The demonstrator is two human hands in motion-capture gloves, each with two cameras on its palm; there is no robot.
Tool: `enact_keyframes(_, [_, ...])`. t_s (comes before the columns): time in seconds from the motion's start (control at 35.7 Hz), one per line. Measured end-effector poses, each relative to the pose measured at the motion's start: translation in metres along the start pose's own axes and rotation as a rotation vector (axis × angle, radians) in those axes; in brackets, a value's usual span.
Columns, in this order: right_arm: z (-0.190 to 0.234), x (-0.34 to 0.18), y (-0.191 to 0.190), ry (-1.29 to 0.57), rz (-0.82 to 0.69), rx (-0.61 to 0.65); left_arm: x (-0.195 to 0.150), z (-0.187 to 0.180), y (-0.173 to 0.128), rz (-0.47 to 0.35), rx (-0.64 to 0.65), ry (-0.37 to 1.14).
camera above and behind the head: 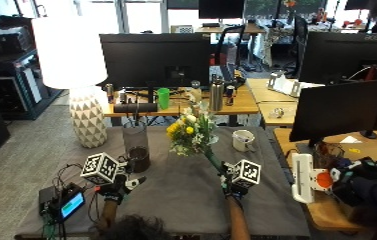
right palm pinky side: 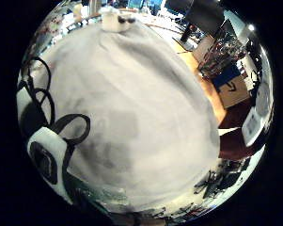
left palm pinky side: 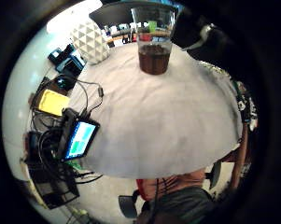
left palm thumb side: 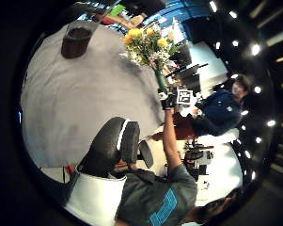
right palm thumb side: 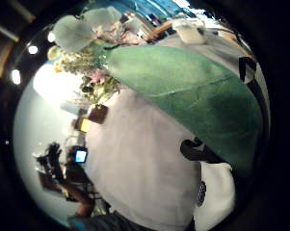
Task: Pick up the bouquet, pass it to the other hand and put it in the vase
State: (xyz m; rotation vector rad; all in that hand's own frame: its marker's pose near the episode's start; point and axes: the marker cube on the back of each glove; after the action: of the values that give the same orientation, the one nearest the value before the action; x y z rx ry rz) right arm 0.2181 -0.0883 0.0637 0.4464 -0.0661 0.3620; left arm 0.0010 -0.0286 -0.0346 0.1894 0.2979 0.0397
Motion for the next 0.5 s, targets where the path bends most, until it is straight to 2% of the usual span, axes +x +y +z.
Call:
enact_keyframes(0.08, [-0.008, -0.021, 0.012, -0.151, 0.002, -0.052, 0.010, -0.008, -0.005, 0.024, 0.029, 0.072])
enact_keyframes(0.34, [-0.064, -0.092, 0.025, -0.552, -0.045, 0.034, 0.048, -0.017, -0.028, 0.128, 0.011, 0.394])
enact_keyframes(0.5, [-0.078, -0.135, 0.034, -0.760, -0.108, 0.060, 0.073, -0.019, -0.045, 0.149, 0.025, 0.571])
